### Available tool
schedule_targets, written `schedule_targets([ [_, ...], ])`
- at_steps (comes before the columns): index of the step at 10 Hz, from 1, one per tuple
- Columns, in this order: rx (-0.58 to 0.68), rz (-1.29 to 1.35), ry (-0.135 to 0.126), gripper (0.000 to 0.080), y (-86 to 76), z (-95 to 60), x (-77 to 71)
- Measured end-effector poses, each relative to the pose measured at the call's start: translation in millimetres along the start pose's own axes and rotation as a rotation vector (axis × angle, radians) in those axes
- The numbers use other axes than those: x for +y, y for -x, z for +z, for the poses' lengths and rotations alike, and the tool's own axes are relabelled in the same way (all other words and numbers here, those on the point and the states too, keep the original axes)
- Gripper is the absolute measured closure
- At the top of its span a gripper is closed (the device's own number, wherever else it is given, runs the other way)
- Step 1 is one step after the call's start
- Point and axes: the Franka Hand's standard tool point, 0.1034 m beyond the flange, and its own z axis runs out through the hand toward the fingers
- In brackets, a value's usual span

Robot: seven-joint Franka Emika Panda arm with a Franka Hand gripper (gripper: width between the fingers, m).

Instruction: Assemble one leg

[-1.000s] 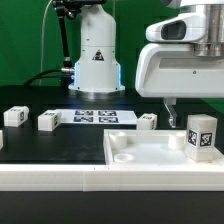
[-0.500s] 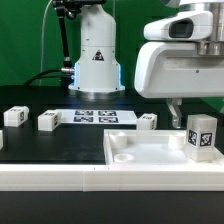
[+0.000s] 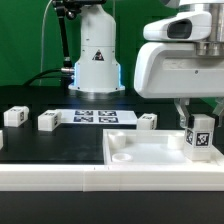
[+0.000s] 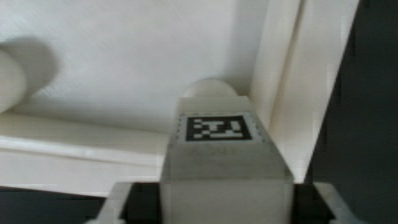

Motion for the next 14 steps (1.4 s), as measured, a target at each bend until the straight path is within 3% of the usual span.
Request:
schedule_targets([
  [10,0.013,1.127,-0.032,0.0507,0.7,1.9,-0.6],
  [14,-0.004,1.455,-0.042,0.0507,0.9,1.9,-0.3],
])
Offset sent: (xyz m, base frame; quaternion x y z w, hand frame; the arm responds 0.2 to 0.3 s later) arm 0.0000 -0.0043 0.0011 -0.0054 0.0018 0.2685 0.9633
